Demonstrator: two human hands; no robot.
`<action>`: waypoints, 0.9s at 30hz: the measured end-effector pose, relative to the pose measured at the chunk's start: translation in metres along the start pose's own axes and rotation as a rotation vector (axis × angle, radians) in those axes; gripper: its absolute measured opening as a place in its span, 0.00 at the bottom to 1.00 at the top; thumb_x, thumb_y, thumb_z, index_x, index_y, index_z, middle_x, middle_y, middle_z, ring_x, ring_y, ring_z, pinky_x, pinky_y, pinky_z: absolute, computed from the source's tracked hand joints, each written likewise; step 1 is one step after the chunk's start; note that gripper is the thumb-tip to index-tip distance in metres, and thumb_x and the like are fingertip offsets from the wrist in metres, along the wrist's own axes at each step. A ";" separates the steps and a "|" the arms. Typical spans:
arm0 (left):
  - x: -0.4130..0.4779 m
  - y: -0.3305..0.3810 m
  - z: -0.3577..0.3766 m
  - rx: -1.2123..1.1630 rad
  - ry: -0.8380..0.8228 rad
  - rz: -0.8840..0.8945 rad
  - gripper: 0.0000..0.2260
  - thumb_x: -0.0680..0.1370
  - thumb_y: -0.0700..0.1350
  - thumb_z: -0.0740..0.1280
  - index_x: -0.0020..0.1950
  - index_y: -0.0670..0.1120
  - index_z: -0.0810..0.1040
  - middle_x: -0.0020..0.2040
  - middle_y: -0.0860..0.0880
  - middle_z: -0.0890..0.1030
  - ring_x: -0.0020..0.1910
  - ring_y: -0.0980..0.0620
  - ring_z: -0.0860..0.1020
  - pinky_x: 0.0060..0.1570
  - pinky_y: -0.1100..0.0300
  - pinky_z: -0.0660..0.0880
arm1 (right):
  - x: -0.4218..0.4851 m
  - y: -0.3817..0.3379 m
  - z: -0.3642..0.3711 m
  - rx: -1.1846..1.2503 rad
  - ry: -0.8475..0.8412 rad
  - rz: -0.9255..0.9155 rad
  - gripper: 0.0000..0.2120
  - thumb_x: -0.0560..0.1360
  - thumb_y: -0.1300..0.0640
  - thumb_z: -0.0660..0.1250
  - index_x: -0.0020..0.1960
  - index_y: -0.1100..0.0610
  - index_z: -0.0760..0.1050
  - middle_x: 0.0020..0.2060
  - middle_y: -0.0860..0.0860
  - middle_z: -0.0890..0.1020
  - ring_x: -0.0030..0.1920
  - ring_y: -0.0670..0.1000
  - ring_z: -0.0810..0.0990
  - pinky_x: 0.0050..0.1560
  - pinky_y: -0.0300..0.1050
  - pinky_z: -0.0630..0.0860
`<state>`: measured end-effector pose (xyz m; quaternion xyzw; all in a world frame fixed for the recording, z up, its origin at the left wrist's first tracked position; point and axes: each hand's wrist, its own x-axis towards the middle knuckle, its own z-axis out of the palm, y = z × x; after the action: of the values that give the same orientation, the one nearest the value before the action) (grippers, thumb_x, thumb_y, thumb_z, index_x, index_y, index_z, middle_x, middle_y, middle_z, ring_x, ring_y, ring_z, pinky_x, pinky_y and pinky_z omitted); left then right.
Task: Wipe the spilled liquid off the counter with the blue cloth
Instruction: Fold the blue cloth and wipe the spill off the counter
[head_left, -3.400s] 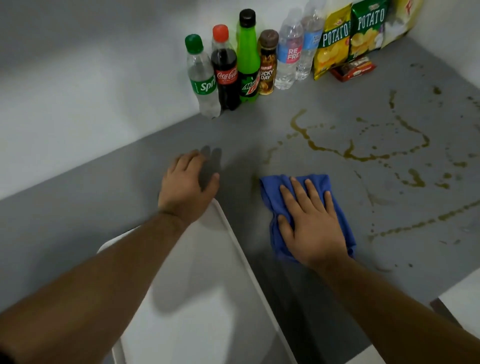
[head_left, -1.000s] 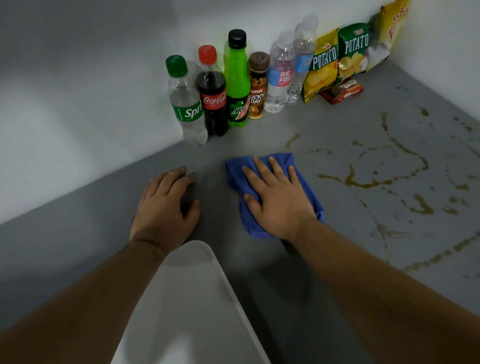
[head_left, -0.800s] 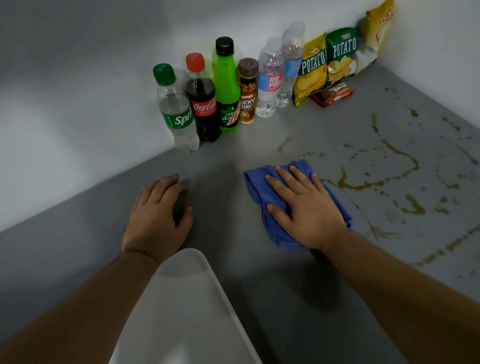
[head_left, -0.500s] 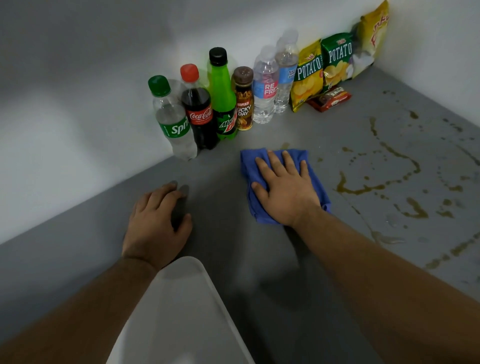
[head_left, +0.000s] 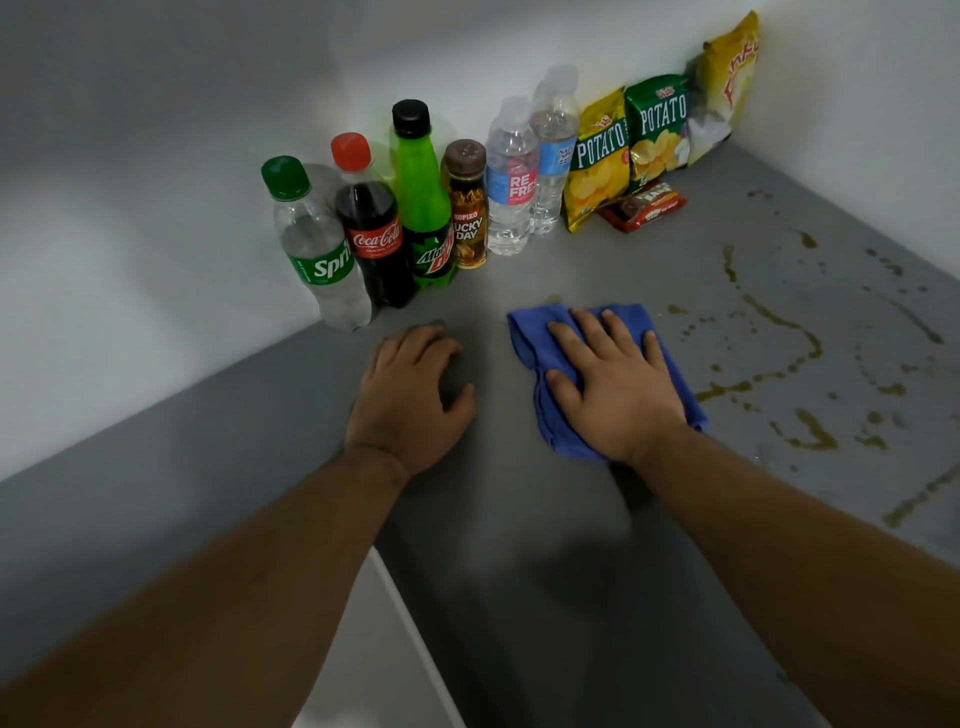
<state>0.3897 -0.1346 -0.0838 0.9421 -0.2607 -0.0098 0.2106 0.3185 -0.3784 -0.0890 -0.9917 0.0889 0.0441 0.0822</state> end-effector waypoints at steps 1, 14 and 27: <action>-0.001 -0.001 0.002 0.021 -0.003 0.004 0.24 0.78 0.59 0.63 0.71 0.49 0.75 0.75 0.48 0.72 0.75 0.44 0.67 0.77 0.42 0.64 | 0.012 -0.004 0.000 0.001 -0.004 0.028 0.31 0.82 0.35 0.42 0.83 0.41 0.49 0.84 0.46 0.52 0.83 0.56 0.47 0.80 0.69 0.44; 0.001 -0.003 0.009 0.043 0.049 0.014 0.23 0.77 0.59 0.63 0.68 0.49 0.77 0.72 0.49 0.75 0.72 0.44 0.70 0.73 0.42 0.69 | 0.002 0.024 -0.008 0.002 -0.026 -0.169 0.32 0.82 0.33 0.44 0.84 0.41 0.51 0.83 0.44 0.55 0.83 0.52 0.49 0.82 0.61 0.46; 0.001 -0.001 0.008 0.079 0.058 0.023 0.24 0.77 0.59 0.63 0.69 0.48 0.77 0.72 0.47 0.75 0.71 0.43 0.71 0.72 0.43 0.70 | 0.016 0.007 -0.007 -0.011 -0.045 -0.260 0.32 0.83 0.34 0.45 0.84 0.44 0.50 0.84 0.47 0.53 0.84 0.54 0.48 0.82 0.61 0.44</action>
<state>0.3905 -0.1375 -0.0919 0.9466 -0.2654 0.0301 0.1807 0.3339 -0.3890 -0.0850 -0.9940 -0.0424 0.0556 0.0838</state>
